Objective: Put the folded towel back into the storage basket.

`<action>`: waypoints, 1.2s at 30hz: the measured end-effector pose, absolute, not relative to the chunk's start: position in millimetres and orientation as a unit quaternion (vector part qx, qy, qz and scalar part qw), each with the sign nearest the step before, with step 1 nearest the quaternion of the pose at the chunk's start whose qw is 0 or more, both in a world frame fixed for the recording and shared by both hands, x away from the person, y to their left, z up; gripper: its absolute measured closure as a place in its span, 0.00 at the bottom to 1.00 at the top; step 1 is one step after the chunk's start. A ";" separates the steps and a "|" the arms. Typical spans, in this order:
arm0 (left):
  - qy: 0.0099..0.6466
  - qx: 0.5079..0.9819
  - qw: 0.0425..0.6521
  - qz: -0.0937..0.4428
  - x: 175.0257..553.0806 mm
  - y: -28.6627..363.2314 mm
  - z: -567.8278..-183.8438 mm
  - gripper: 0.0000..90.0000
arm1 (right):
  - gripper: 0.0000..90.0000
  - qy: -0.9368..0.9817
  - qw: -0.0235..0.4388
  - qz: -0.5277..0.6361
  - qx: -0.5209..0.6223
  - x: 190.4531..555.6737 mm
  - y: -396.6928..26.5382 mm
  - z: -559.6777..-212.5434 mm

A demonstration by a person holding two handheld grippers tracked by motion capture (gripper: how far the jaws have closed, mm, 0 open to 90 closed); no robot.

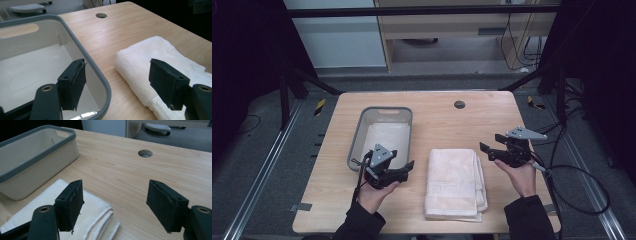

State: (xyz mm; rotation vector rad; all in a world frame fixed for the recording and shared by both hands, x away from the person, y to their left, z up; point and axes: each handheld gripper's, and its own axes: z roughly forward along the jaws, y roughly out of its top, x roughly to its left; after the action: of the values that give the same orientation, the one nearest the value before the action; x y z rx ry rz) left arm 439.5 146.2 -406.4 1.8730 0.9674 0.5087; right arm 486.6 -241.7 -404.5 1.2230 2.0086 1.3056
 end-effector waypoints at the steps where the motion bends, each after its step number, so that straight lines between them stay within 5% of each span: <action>1: 0.393 0.765 0.467 0.207 438.2 143.9 -407.7 0.32 | 0.33 0.729 0.222 0.473 0.443 486.7 -241.0 -405.0; 36: 0.362 0.809 0.432 0.169 417.5 105.1 -450.6 0.37 | 0.33 0.760 0.199 0.442 0.434 492.9 -219.9 -432.7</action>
State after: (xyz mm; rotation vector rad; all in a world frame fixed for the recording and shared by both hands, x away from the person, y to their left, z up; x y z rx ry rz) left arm 417.5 105.1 -450.6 2.0157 0.9029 0.4224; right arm 492.9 -219.9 -432.7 1.2143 2.1247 1.2356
